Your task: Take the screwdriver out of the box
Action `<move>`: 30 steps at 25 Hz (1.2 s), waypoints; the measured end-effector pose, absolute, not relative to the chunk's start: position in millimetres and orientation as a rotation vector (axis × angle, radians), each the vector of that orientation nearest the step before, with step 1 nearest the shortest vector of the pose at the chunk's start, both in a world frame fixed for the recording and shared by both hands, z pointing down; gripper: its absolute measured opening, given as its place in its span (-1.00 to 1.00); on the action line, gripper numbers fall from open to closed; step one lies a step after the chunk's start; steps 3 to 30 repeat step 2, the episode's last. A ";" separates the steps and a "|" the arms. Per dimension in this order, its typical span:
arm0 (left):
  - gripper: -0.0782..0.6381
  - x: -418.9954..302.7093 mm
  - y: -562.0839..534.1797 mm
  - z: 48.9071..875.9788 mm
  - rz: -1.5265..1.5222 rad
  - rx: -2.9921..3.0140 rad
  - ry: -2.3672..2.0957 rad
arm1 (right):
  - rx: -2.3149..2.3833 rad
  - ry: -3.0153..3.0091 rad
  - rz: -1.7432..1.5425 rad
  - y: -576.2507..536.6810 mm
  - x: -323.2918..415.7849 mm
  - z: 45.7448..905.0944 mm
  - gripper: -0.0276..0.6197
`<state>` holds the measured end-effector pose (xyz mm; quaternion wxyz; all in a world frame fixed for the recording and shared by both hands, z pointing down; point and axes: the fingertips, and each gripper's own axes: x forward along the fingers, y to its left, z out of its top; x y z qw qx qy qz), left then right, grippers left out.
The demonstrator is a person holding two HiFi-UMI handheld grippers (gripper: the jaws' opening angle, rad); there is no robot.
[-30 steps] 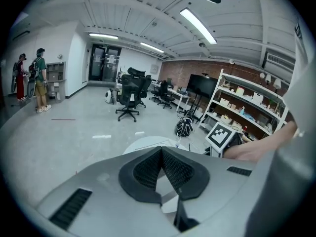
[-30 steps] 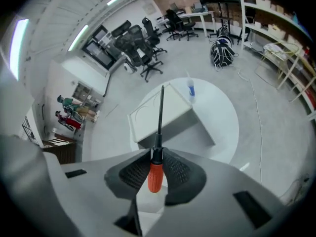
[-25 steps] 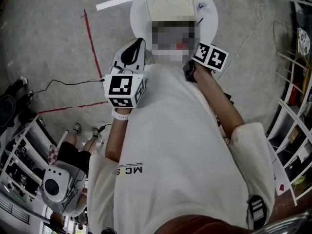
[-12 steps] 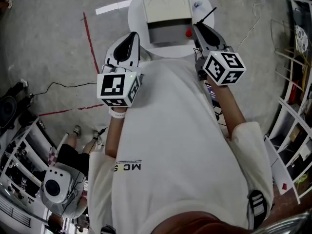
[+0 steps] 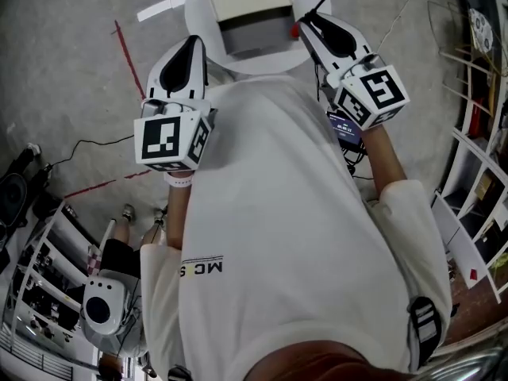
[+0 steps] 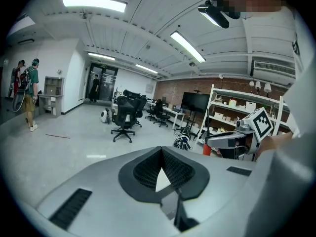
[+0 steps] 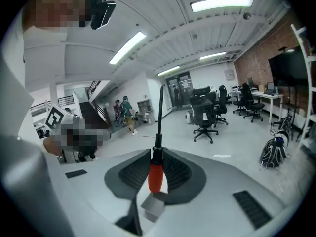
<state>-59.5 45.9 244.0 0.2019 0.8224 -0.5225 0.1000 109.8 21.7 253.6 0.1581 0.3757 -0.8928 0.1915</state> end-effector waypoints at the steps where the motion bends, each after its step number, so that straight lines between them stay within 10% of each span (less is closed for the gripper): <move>1: -0.75 -57.6 45.2 243.1 0.276 2.300 -1.457 | 1.074 -2.552 0.542 21.6 111.2 253.7 -0.51; 30: -0.75 -55.8 44.5 242.2 0.273 2.303 -1.455 | 1.074 -2.551 0.536 21.4 112.5 253.9 -0.51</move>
